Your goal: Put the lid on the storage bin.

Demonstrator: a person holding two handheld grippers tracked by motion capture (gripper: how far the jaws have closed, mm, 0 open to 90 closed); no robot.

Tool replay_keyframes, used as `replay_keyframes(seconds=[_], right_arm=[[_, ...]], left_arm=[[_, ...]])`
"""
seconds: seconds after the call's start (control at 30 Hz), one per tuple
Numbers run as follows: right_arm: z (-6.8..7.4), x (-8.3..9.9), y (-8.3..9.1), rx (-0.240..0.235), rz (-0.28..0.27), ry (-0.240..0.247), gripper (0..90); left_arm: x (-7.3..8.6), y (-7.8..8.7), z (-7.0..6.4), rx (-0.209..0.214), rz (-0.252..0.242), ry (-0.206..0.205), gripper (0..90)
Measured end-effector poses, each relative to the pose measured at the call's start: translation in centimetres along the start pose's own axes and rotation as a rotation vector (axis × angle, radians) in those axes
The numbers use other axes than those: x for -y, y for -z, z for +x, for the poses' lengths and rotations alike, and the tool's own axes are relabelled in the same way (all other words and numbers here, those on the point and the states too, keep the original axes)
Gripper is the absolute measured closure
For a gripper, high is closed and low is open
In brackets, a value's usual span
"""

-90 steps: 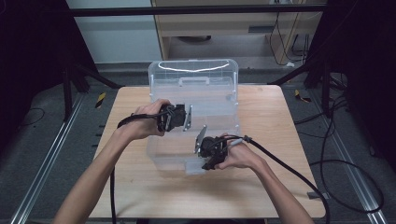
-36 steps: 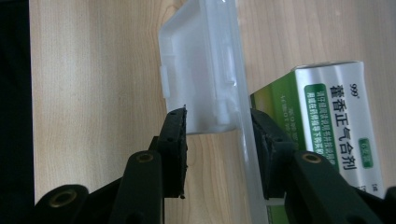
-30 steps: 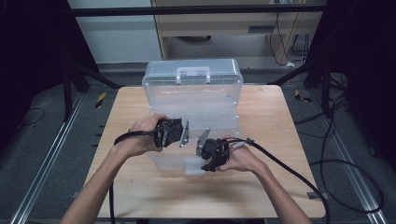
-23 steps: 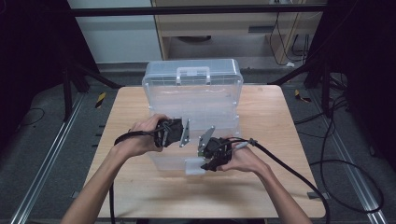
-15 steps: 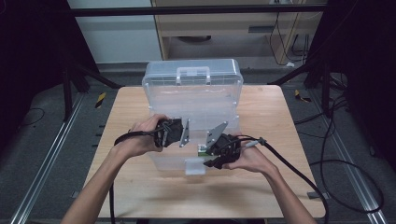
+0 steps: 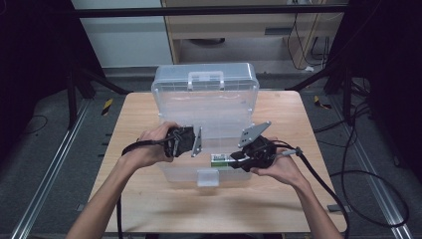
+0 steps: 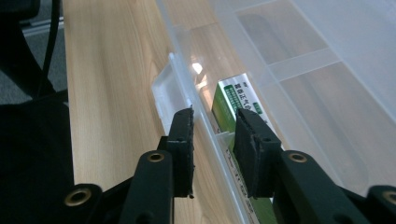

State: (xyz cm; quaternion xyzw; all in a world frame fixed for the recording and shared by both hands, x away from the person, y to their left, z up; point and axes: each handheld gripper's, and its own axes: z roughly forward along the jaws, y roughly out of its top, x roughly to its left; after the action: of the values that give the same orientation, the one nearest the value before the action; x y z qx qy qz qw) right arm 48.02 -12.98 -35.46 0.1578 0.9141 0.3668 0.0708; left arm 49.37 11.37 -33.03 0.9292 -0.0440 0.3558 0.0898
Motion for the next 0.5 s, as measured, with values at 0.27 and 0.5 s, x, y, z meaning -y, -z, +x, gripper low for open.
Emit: replay_keyframes(seconds=[0.27,0.5], right_arm=[[-0.4,0.2,1.3,0.022,-0.072,-0.039,73.9],[-1.2,0.1,2.8,0.07,-0.174,-0.099,77.4]], left_arm=[[0.0,0.0,-0.1,-0.005,-0.002,0.001,78.4],[0.0,0.0,-0.2,-0.005,-0.001,0.003,78.4]])
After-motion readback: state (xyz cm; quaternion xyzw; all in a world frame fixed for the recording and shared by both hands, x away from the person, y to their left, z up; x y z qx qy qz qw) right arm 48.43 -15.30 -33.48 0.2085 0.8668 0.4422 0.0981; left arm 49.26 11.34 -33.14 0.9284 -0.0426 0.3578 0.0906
